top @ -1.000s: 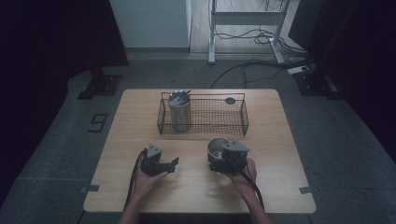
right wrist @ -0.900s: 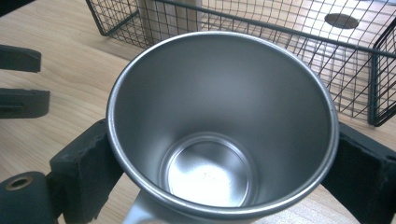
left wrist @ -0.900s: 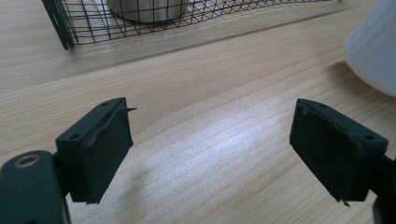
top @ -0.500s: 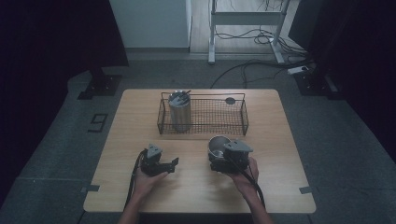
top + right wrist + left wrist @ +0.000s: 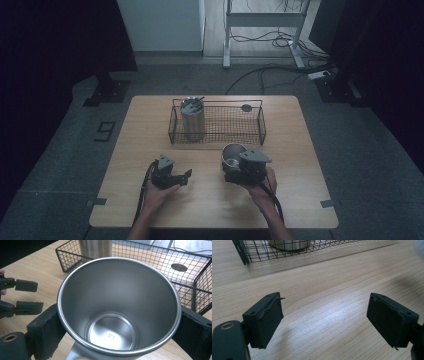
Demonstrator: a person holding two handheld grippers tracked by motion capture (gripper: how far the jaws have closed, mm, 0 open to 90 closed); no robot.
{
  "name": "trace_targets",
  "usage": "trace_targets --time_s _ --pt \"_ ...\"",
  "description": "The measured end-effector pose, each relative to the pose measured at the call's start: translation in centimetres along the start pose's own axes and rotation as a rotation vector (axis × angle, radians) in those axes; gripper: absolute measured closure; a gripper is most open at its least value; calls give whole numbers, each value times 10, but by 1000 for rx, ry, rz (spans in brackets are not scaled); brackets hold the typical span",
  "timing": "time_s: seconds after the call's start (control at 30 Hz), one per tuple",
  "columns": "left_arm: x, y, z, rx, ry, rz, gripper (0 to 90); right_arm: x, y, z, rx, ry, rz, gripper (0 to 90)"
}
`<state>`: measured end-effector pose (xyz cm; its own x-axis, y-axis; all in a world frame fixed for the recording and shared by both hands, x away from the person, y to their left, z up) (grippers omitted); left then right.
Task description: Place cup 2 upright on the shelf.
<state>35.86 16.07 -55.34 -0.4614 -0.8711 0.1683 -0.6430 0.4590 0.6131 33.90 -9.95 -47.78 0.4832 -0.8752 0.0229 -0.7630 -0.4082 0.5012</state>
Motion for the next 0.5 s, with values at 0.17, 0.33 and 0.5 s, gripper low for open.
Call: trace_targets --time_s 0.17,0.33,0.5 --pt "0 1 0 6 2 2 134 2 2 -3 6 2 6 73" --pt "-1 1 0 5 4 1 134 4 3 -4 6 -1 7 73" --pt "0 0 1 -1 3 2 135 6 2 -6 8 -3 9 73"
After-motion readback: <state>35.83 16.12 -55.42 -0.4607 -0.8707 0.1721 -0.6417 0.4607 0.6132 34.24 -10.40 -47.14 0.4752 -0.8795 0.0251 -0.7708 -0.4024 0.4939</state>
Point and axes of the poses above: each handheld gripper's, and its own axes: y roughly backward along the jaws, z roughly out of its underside, x roughly to its right, the point moved 4 cm from there along -y, roughly forward along the jaws, and after that the axes turned 4 degrees about y, right-handed, at the moved point
